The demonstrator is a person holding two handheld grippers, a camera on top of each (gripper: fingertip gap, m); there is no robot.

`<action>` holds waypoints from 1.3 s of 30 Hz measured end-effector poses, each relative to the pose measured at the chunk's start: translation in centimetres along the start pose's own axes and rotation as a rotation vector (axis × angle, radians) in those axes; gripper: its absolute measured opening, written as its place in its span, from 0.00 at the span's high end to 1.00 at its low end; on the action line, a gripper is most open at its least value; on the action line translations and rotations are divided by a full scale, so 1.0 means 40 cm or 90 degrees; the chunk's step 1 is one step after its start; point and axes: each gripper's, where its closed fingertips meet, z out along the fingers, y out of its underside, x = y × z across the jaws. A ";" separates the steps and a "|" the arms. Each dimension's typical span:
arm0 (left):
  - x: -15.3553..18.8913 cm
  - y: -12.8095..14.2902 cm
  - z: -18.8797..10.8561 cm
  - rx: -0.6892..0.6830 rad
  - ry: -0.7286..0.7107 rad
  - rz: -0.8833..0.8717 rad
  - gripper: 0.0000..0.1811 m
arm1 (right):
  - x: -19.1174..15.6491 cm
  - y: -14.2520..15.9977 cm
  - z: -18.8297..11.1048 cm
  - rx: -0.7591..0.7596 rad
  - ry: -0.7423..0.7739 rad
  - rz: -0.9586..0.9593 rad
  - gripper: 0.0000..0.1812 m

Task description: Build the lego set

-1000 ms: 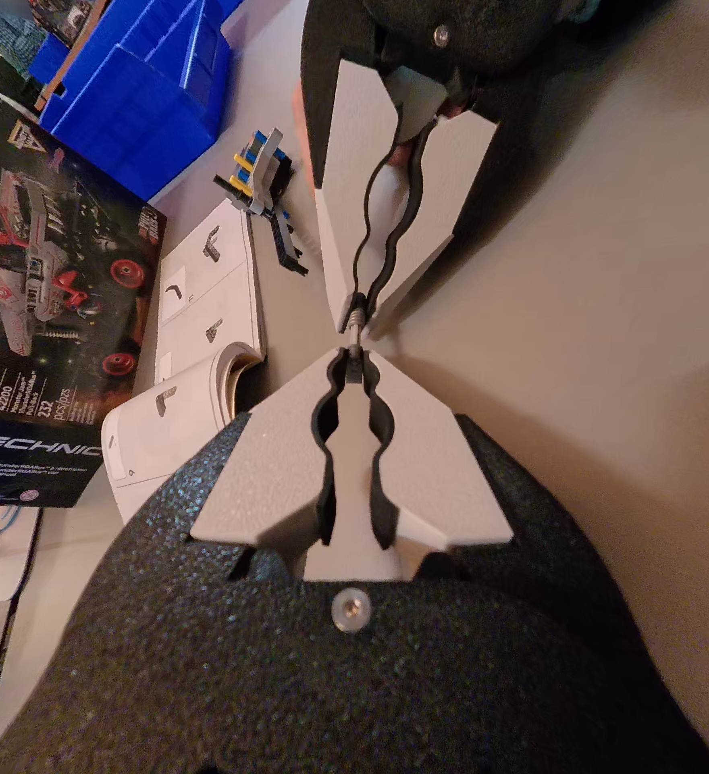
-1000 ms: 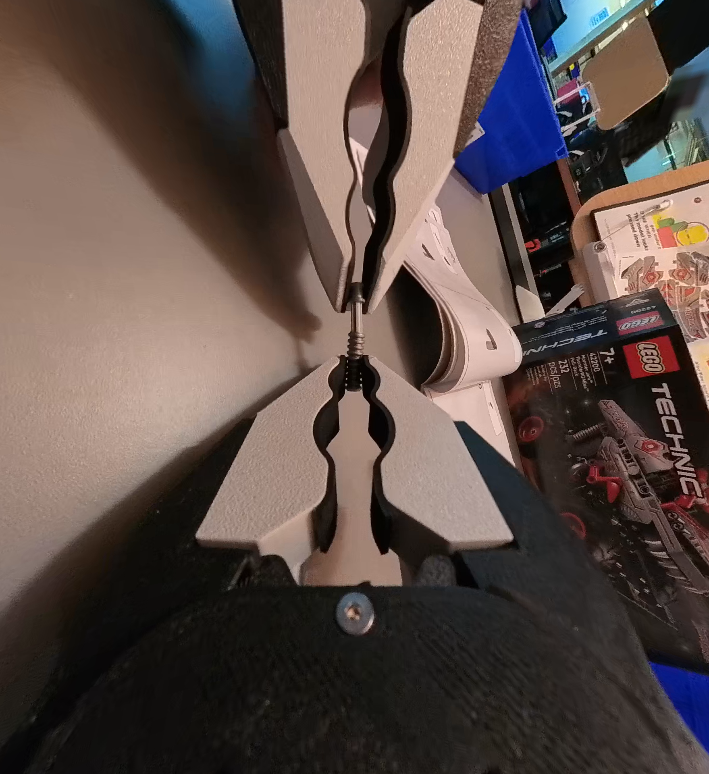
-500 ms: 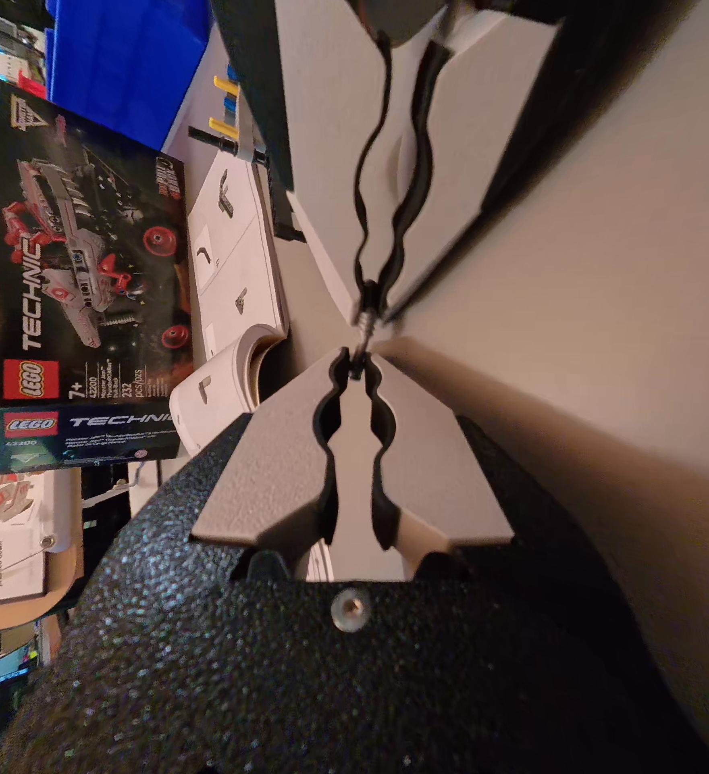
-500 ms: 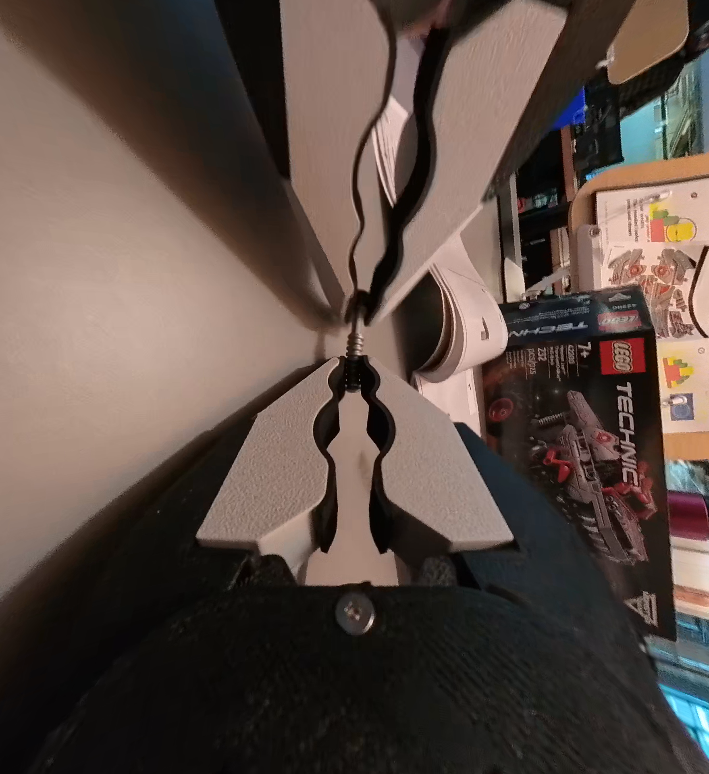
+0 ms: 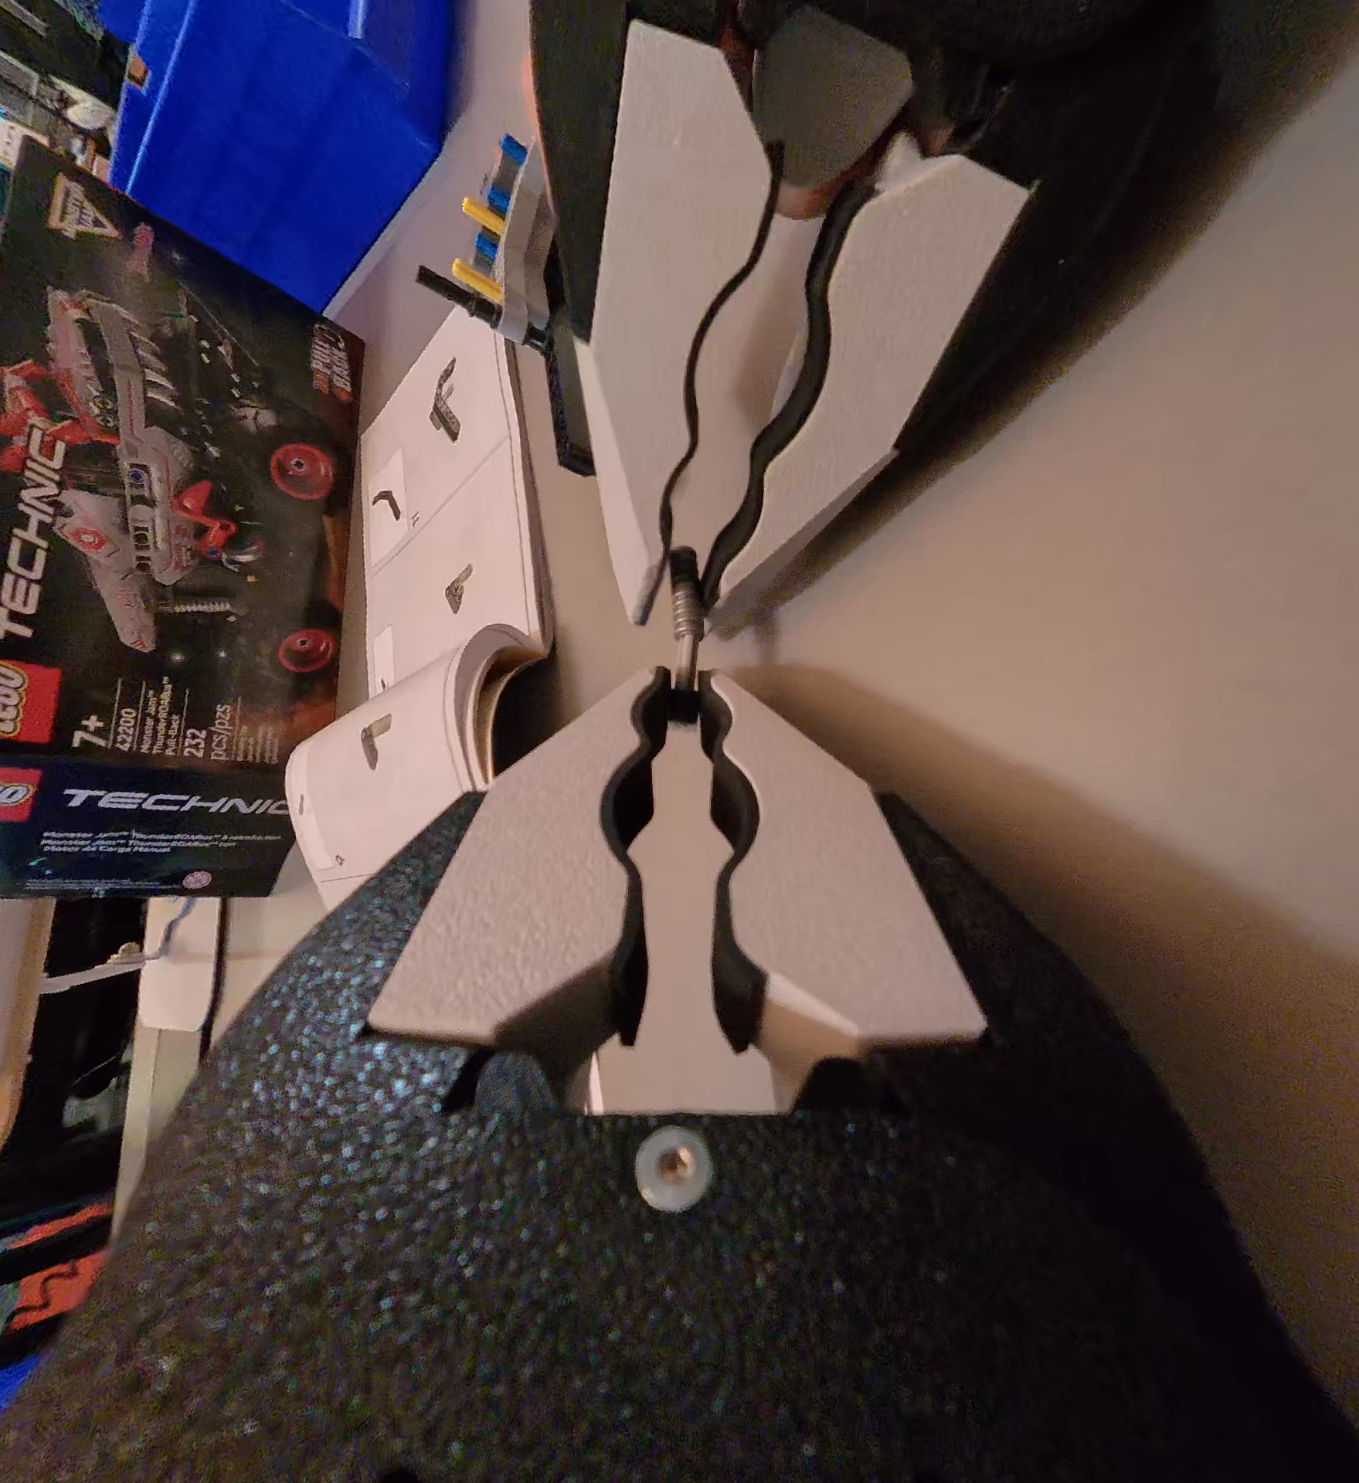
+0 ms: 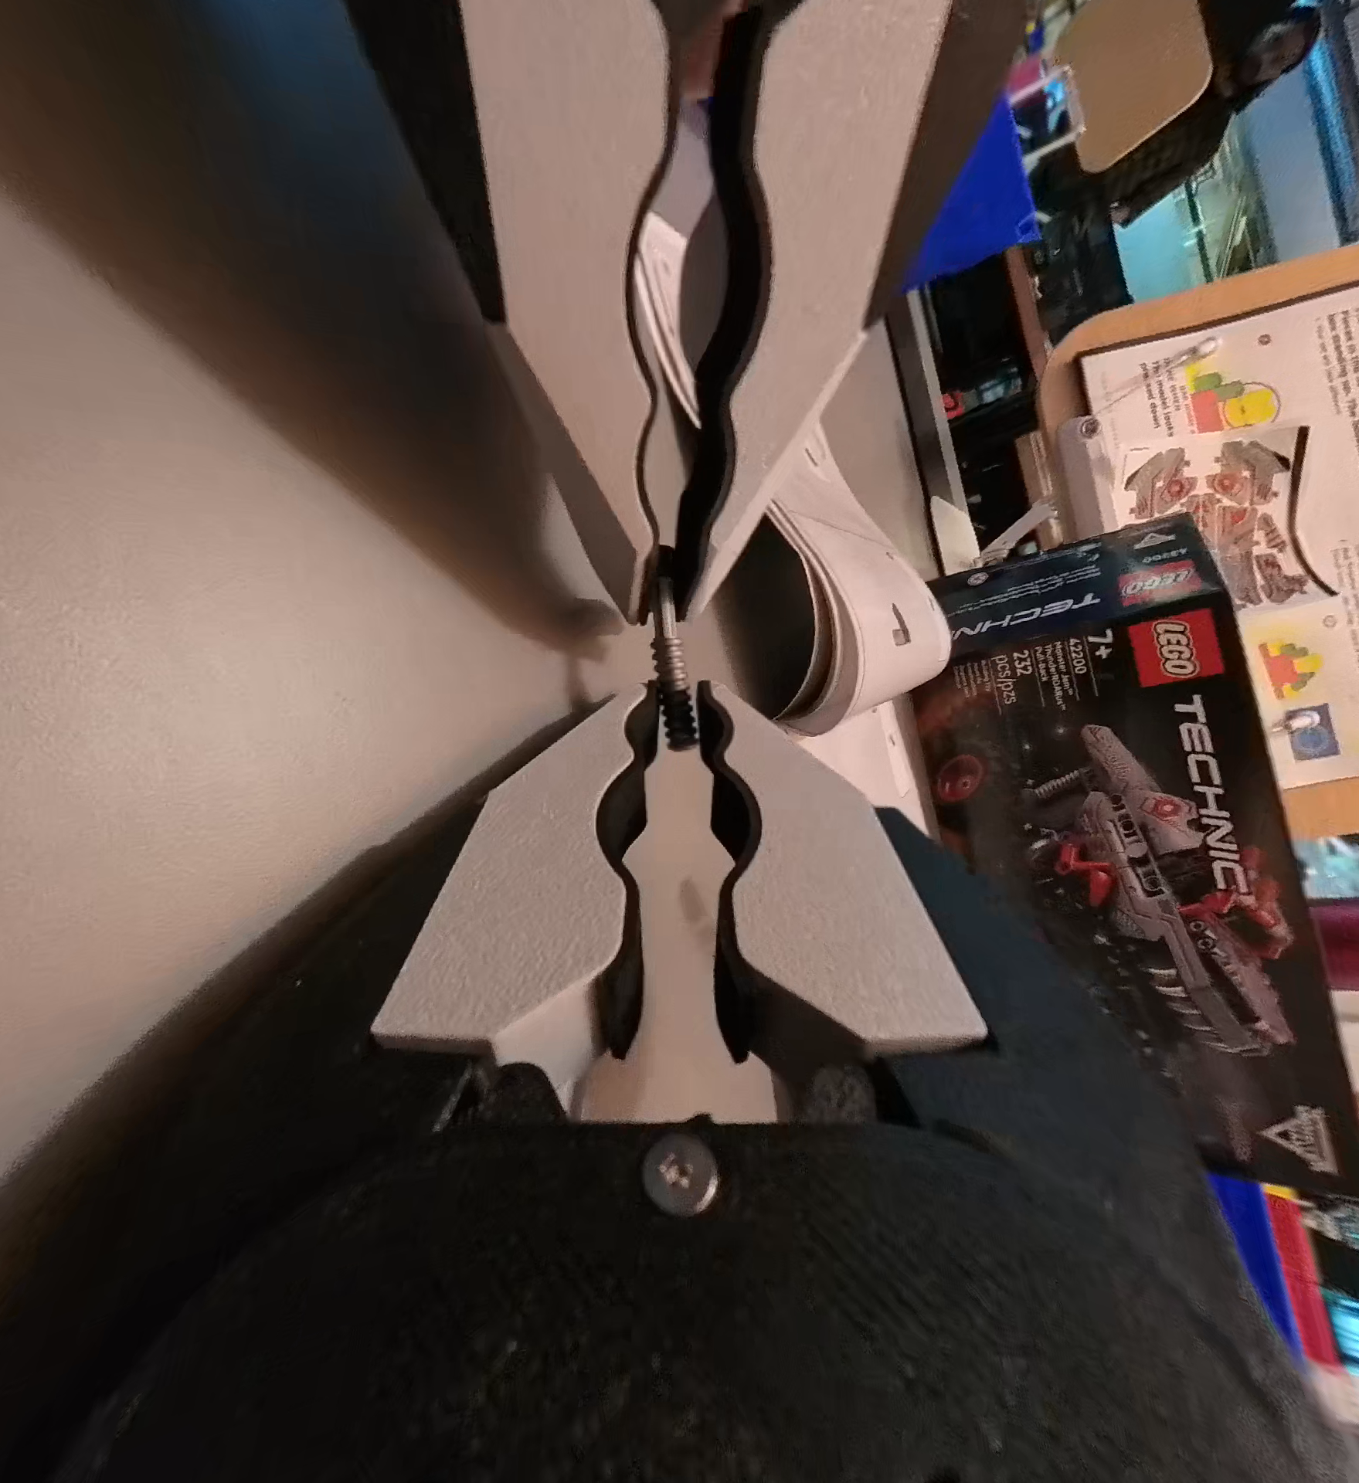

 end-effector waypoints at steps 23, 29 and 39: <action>-0.005 0.011 0.022 -0.046 -0.030 -0.009 0.97 | -0.005 0.011 0.008 -0.038 0.002 -0.044 0.98; -0.003 0.013 0.024 -0.068 -0.042 0.025 0.98 | -0.012 0.010 0.008 -0.048 -0.010 -0.063 0.98; -0.034 0.021 0.018 0.038 -0.015 -0.170 0.97 | 0.053 0.007 -0.017 0.032 0.051 0.073 0.85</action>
